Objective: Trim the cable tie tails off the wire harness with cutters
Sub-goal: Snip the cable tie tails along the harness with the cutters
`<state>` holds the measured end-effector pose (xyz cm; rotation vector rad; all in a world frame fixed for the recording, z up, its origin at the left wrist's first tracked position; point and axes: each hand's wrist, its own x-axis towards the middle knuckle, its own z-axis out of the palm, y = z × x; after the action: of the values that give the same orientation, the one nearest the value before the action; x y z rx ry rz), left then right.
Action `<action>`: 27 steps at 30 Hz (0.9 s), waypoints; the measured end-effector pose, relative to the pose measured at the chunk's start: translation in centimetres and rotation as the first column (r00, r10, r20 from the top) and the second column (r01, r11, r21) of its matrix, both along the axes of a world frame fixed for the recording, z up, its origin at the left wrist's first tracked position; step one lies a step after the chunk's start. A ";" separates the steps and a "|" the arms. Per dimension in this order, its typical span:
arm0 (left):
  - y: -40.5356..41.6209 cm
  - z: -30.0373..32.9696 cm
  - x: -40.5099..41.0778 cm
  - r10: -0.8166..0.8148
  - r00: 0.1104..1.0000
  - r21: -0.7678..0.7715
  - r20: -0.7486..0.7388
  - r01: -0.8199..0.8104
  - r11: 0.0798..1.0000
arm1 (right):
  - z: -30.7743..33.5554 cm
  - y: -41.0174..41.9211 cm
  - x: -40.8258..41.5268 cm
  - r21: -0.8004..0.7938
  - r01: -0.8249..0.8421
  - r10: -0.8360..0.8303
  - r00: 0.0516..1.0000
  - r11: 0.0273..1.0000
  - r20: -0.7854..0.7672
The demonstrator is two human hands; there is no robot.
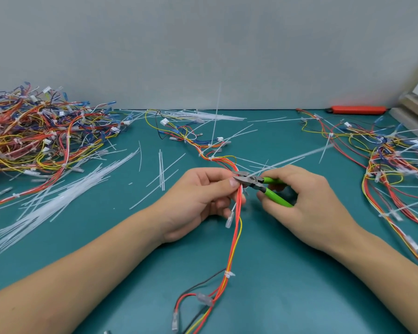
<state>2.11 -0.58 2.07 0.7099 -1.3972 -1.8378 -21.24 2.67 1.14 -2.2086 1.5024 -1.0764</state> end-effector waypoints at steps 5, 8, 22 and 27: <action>-0.2 -0.4 0.1 -0.008 1.000 -0.012 -0.013 0.008 1.000 | 0.1 0.0 0.0 0.009 0.008 -0.008 1.000 1.000 -0.025; -0.4 -0.6 0.1 -0.011 1.000 -0.023 -0.014 0.010 1.000 | 0.2 0.1 0.0 0.011 0.006 -0.006 1.000 1.000 -0.026; -0.2 -0.5 0.0 -0.014 1.000 -0.027 -0.002 0.014 1.000 | 0.1 -0.4 -0.5 0.008 -0.001 0.001 1.000 1.000 0.025; 0.0 -0.2 0.0 -0.019 1.000 -0.021 0.001 0.019 1.000 | -0.2 -0.2 0.0 -0.005 0.003 -0.003 1.000 1.000 0.016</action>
<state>2.11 -0.61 1.92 0.6888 -1.4268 -1.8351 -21.21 2.45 0.94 -2.1957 1.4990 -1.0973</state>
